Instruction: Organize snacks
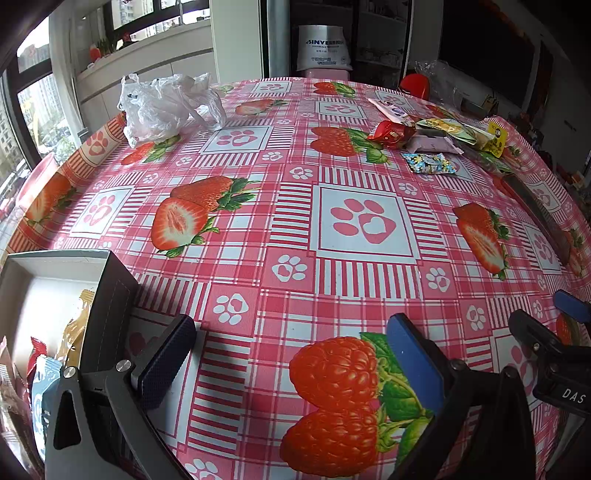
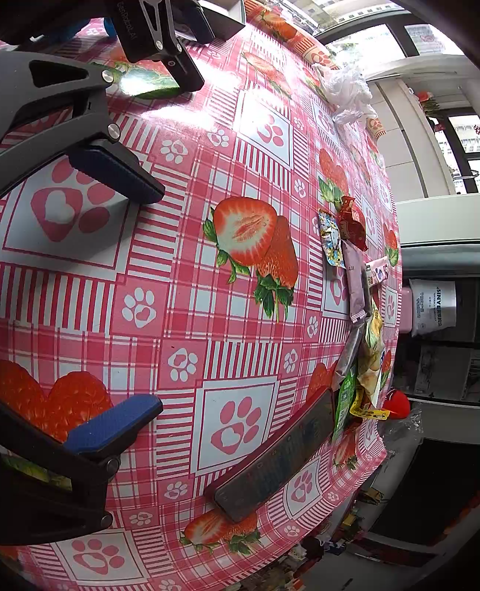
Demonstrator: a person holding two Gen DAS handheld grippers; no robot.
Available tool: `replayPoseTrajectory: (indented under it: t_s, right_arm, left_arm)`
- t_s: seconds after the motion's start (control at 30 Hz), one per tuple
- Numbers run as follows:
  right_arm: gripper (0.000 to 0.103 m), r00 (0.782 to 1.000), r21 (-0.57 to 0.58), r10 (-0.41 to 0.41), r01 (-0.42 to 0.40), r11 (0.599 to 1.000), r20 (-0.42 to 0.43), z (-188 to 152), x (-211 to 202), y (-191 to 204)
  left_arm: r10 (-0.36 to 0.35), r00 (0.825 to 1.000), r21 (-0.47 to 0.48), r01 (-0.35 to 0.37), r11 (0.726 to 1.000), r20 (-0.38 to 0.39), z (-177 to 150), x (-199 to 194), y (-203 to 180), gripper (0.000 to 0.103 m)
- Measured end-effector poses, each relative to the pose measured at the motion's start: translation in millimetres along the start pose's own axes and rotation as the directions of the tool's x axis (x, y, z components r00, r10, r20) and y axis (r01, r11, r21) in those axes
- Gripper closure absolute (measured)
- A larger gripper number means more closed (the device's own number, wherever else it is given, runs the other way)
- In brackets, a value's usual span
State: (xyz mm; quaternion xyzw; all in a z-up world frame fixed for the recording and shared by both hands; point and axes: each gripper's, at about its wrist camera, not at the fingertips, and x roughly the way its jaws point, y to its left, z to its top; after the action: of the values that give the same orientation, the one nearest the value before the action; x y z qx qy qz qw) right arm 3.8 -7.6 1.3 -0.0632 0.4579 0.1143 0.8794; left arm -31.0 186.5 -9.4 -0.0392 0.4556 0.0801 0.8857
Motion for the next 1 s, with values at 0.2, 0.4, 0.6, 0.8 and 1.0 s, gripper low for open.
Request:
replayPoseTrajectory:
  t_s: [0.2, 0.4, 0.6, 0.8, 1.0]
  right_arm:
    - [0.000, 1.000, 0.000, 0.000, 0.000, 1.000, 0.000, 0, 0, 0]
    - [0.000, 1.000, 0.000, 0.000, 0.000, 1.000, 0.000, 0, 0, 0]
    - [0.000, 1.000, 0.000, 0.000, 0.000, 1.000, 0.000, 0, 0, 0]
    - [0.000, 1.000, 0.023, -0.013, 0.013, 1.000, -0.011, 6, 4, 1]
    - [0.000, 0.927, 0.064, 0.145, -0.131, 0.989, -0.345, 49, 23, 22]
  left_arm:
    - [0.001, 1.000, 0.000, -0.001, 1.000, 0.000, 0, 0, 0, 0.000]
    - [0.001, 1.000, -0.001, -0.001, 1.000, 0.000, 0, 0, 0, 0.000]
    - [0.004, 1.000, -0.001, -0.004, 1.000, -0.014, 2, 1, 0, 0.000]
    - [-0.004, 0.968, 0.024, 0.011, 1.000, -0.252, 21, 6, 1, 0.000]
    - [0.006, 0.958, 0.063, 0.013, 0.998, -0.286, 36, -34, 6, 0.000]
